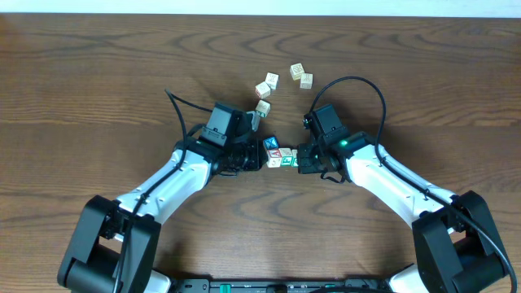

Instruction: Lift 3 blocks

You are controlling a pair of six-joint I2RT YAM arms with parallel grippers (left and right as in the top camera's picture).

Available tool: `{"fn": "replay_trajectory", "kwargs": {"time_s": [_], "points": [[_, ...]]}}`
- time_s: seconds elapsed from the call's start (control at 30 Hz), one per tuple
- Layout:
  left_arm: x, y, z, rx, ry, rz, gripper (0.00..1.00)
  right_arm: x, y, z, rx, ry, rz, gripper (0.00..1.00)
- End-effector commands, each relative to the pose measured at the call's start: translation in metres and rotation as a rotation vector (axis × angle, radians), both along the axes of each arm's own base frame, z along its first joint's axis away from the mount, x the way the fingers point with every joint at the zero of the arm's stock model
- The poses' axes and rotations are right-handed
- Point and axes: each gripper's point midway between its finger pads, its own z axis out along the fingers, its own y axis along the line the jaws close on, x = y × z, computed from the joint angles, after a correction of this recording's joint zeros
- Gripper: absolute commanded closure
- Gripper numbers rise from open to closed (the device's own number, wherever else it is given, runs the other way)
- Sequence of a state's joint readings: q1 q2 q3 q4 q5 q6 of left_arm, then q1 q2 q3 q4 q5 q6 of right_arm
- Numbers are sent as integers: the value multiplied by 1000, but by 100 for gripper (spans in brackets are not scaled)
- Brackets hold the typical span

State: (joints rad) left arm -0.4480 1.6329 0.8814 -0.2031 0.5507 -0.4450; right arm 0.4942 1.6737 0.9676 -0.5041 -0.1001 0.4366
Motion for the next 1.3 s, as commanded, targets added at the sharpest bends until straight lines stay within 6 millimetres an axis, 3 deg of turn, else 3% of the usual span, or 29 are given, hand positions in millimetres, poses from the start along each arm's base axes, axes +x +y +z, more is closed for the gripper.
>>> {"fn": "replay_trajectory", "kwargs": {"time_s": [0.0, 0.63, 1.27], "points": [[-25, -39, 11, -94, 19, -138, 93, -14, 60, 26, 211, 21, 153, 99], [-23, -39, 10, -82, 15, -129, 93, -15, 62, 27, 220, 25, 158, 99], [-20, -40, 12, -89, -3, -128, 93, -21, 78, 38, 307, 18, 261, 99]]}}
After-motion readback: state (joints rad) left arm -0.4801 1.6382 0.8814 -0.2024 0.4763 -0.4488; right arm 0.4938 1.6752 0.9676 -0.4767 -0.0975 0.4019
